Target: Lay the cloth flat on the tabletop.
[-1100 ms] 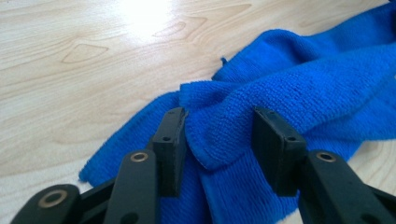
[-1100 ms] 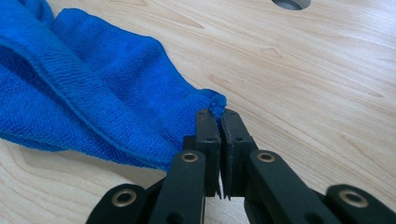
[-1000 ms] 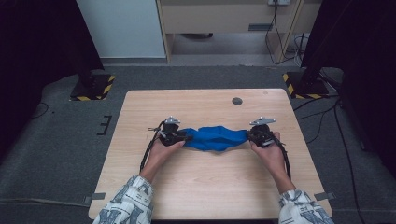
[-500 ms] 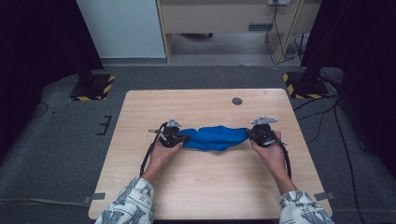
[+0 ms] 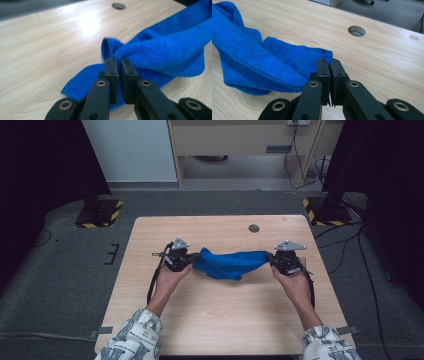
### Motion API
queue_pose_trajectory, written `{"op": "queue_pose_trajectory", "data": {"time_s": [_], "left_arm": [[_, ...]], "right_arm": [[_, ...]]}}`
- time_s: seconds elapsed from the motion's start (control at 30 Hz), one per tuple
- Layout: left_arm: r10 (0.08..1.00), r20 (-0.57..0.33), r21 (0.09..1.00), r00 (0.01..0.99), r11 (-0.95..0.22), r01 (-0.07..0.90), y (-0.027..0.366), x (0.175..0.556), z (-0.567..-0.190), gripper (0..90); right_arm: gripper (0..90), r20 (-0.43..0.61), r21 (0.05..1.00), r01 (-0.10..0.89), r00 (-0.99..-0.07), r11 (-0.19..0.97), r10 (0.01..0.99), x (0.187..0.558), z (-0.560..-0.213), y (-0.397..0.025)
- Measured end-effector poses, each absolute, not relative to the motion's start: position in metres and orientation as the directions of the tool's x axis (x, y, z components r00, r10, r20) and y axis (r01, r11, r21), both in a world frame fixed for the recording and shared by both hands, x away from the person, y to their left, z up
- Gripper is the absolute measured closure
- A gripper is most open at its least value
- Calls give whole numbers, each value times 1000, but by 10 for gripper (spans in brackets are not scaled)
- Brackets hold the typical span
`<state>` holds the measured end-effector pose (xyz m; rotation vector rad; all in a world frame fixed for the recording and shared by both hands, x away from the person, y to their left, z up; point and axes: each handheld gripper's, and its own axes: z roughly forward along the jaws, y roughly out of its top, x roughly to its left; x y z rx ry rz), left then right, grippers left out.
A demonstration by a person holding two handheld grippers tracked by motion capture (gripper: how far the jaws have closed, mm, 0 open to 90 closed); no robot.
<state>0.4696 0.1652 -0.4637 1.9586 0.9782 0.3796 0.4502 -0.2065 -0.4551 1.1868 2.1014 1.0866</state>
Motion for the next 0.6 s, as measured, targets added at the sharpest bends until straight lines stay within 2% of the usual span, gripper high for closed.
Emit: {"op": "queue_pose_trajectory", "data": {"time_s": [0.27,0.6], "left_arm": [[755,-100,814,648,-313,489,169,469,-457,865],[770,-68,834,635,-306,459,173,460,-428,867]], "right_arm": [[878,-34,829,466,-511,309,859,448,-448,-203],[879,-25,865,421,-507,273,861,442,-427,-205]]}}
